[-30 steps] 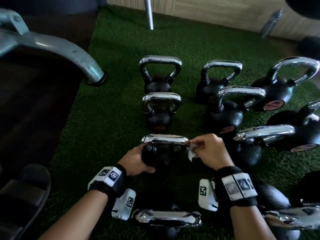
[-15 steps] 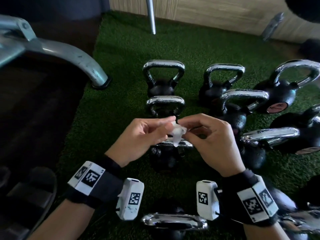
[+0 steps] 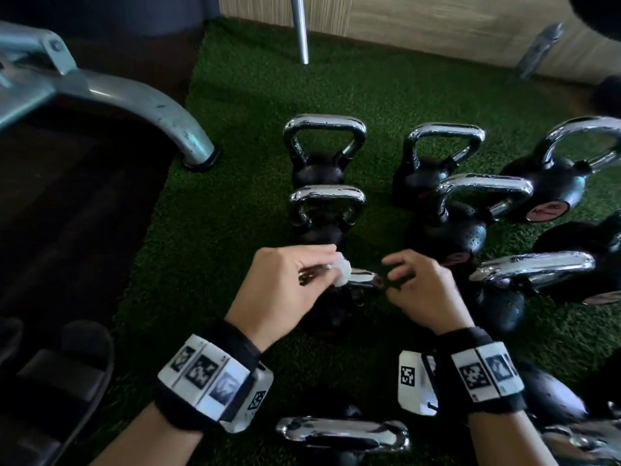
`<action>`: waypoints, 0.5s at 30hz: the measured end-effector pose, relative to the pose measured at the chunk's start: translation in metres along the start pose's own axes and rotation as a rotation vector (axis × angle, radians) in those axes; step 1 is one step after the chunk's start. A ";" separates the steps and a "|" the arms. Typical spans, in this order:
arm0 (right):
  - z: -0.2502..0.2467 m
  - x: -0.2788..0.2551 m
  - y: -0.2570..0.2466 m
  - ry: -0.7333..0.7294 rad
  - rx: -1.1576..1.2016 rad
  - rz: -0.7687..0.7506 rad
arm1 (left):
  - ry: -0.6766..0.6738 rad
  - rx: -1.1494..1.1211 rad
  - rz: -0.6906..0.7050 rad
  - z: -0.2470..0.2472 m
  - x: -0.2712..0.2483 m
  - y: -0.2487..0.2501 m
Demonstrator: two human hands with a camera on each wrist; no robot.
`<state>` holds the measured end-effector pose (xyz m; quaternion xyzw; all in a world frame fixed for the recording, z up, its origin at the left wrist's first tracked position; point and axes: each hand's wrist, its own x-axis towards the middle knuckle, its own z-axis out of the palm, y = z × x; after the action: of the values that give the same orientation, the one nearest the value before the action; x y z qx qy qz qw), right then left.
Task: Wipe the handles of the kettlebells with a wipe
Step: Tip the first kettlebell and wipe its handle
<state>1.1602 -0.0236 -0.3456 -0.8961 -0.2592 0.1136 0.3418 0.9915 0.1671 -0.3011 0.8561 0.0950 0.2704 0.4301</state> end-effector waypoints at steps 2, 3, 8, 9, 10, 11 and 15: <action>0.018 0.005 0.013 -0.220 0.120 0.073 | -0.033 0.104 0.081 0.012 -0.002 -0.001; 0.026 0.006 0.016 -0.286 0.257 0.093 | -0.057 0.148 0.096 0.017 -0.002 0.000; 0.047 0.000 0.028 -0.270 0.508 0.050 | -0.084 0.254 0.138 0.011 -0.005 0.001; 0.050 -0.003 0.029 -0.256 0.536 0.055 | -0.052 0.232 0.115 0.005 -0.007 -0.002; 0.052 -0.005 0.029 -0.244 0.562 0.058 | -0.019 0.213 0.087 0.000 -0.009 -0.007; 0.055 -0.006 0.028 -0.228 0.571 0.059 | 0.003 0.207 0.064 -0.004 -0.012 -0.010; 0.066 -0.006 0.030 -0.192 0.539 0.066 | -0.024 0.213 0.093 -0.005 -0.021 -0.018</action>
<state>1.1414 -0.0096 -0.4141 -0.7660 -0.2214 0.2740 0.5377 0.9722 0.1733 -0.3207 0.9036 0.0783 0.2680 0.3248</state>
